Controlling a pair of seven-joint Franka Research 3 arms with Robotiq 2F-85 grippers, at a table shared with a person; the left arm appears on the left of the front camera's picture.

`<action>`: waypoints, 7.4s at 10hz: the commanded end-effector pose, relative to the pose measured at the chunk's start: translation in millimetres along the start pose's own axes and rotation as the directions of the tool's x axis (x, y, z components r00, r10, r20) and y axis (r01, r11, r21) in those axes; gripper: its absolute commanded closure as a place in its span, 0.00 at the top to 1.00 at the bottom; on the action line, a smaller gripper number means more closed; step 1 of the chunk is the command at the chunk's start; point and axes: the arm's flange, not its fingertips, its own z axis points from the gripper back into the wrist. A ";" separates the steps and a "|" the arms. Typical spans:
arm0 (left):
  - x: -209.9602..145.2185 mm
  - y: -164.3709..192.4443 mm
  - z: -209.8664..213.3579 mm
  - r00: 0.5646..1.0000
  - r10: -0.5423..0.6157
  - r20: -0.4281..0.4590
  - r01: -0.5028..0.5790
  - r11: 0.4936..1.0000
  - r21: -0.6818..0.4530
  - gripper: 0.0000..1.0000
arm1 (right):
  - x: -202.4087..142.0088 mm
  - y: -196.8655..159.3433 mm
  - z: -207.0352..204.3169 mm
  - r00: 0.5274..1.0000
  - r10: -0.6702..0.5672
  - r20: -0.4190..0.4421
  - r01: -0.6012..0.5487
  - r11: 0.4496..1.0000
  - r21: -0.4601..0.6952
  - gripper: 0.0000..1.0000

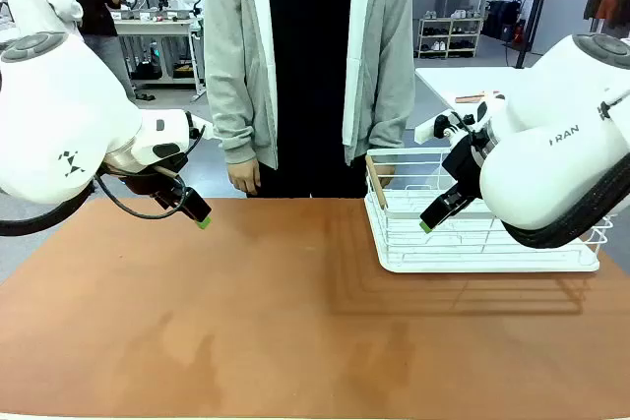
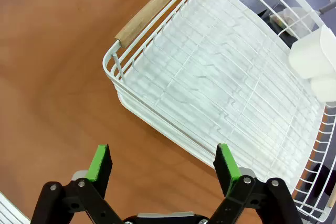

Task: Clean the table.
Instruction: Pick up the Lint Roller when the human hands it over.

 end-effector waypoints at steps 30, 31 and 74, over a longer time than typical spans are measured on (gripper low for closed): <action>-267.7 288.8 176.9 0.445 0.856 -0.262 -0.625 0.087 -0.776 1.00 | -209.5 -270.5 117.8 0.529 -0.764 -0.370 0.572 -0.002 0.821 1.00; -267.7 288.8 176.9 0.445 0.856 -0.262 -0.625 0.087 -0.776 1.00 | -209.5 -270.5 117.8 0.529 -0.764 -0.370 0.572 -0.002 0.821 1.00; -267.7 288.8 176.9 0.445 0.856 -0.262 -0.625 0.087 -0.776 1.00 | -209.5 -270.5 117.8 0.529 -0.764 -0.370 0.572 -0.002 0.821 1.00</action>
